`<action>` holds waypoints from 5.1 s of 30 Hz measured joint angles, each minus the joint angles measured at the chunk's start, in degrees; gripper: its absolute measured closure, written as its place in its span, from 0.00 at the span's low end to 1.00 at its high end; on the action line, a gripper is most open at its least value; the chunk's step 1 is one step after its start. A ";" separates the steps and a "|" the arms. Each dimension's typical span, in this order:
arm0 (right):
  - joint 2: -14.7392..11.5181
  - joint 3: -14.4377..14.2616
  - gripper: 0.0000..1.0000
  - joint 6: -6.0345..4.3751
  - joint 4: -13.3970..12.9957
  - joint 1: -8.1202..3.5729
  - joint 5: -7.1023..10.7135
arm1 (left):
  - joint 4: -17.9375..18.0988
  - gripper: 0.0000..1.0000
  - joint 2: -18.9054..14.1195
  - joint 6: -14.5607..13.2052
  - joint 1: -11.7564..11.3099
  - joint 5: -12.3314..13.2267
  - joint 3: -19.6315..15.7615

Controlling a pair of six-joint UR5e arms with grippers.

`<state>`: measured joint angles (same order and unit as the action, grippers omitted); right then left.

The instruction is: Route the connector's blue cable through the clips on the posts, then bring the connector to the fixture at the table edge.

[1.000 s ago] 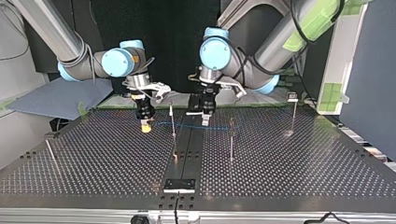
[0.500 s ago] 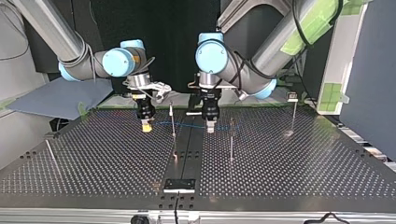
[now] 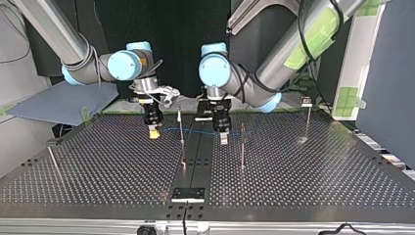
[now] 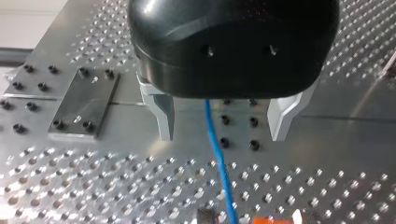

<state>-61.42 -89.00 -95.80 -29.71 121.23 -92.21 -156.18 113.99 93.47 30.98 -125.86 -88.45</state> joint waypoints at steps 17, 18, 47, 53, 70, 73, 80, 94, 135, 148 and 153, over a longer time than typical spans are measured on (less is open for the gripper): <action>0.01 -0.01 1.00 0.15 0.41 0.17 0.00 | -0.03 0.39 0.03 0.08 -0.06 2.67 0.23; 0.01 0.00 1.00 0.15 0.44 0.16 0.00 | 0.00 0.39 0.03 -0.03 -0.05 2.52 0.23; 0.02 -0.22 1.00 0.32 2.61 0.18 -0.31 | 2.90 0.92 0.03 -0.83 0.72 0.82 -3.21; 0.05 -1.01 1.00 0.39 3.06 0.19 -0.61 | 3.53 0.90 0.07 -1.01 1.20 1.01 -4.01; 0.02 -5.01 1.00 0.84 4.01 0.42 -2.76 | 7.46 0.98 0.11 -0.92 2.47 1.08 -8.89; 0.02 -5.56 1.00 0.91 4.07 0.51 -2.96 | 7.76 0.98 0.11 -0.87 2.63 1.09 -9.01; 0.02 -6.28 1.00 0.95 3.93 0.91 -3.33 | 8.61 0.98 0.12 -0.92 2.94 1.07 -9.99; 0.02 -8.79 1.00 0.95 2.79 1.31 -3.42 | 11.96 0.98 1.42 -1.53 4.00 1.38 -13.28; 0.33 -16.17 1.00 0.75 -6.99 -2.39 -3.83 | 16.63 0.98 10.75 -1.36 6.19 2.98 -12.51; 0.79 -16.17 1.00 0.29 -7.42 -4.50 -2.42 | 16.35 0.98 12.60 -0.61 6.41 4.31 -10.67; 1.05 -16.17 1.00 0.25 -7.49 -5.15 -1.91 | 16.40 0.98 13.68 0.02 6.61 4.21 -9.81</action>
<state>-60.37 -105.17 -95.55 -37.20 116.09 -94.12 -139.78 127.67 93.49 37.59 -121.64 -98.26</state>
